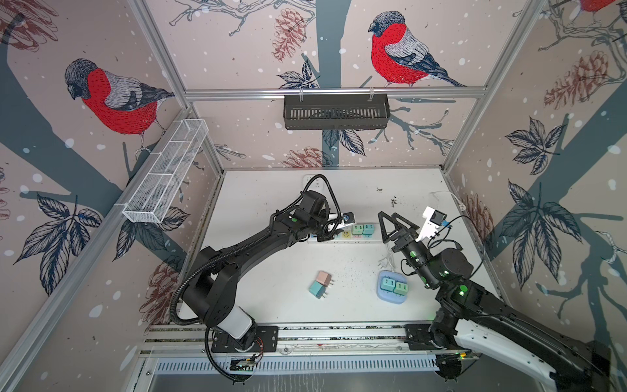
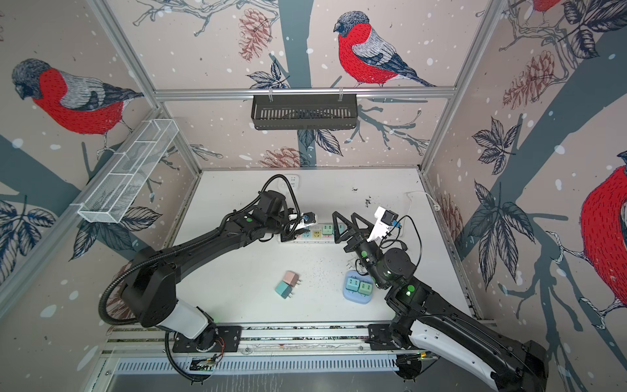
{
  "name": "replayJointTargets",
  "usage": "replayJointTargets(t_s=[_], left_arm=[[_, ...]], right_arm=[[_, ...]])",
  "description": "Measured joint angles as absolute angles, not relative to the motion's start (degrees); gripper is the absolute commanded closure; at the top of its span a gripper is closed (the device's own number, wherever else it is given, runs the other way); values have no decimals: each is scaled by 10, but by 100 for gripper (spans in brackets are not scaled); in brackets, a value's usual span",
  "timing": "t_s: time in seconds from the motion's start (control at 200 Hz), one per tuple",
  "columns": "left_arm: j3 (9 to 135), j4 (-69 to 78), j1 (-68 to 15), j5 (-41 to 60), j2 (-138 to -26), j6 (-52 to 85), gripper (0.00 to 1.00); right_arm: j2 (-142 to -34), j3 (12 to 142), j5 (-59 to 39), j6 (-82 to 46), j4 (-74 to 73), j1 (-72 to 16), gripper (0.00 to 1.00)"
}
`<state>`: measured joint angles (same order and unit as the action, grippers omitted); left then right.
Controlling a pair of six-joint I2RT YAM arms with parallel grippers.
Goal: Insert the plug
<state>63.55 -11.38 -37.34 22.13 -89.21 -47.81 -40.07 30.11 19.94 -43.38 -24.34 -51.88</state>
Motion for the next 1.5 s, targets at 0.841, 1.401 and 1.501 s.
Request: replayJointTargets(t_s=[0.841, 1.401, 1.501], left_arm=[[691, -209, -373, 211, -969, -555, 100], [736, -196, -368, 229, -1042, -569, 100], [744, -190, -367, 240, -1050, -569, 100]], right_arm=[[-429, 268, 266, -438, -219, -431, 0], [-432, 171, 198, -321, -233, -266, 0], [-445, 149, 185, -309, -257, -234, 0]])
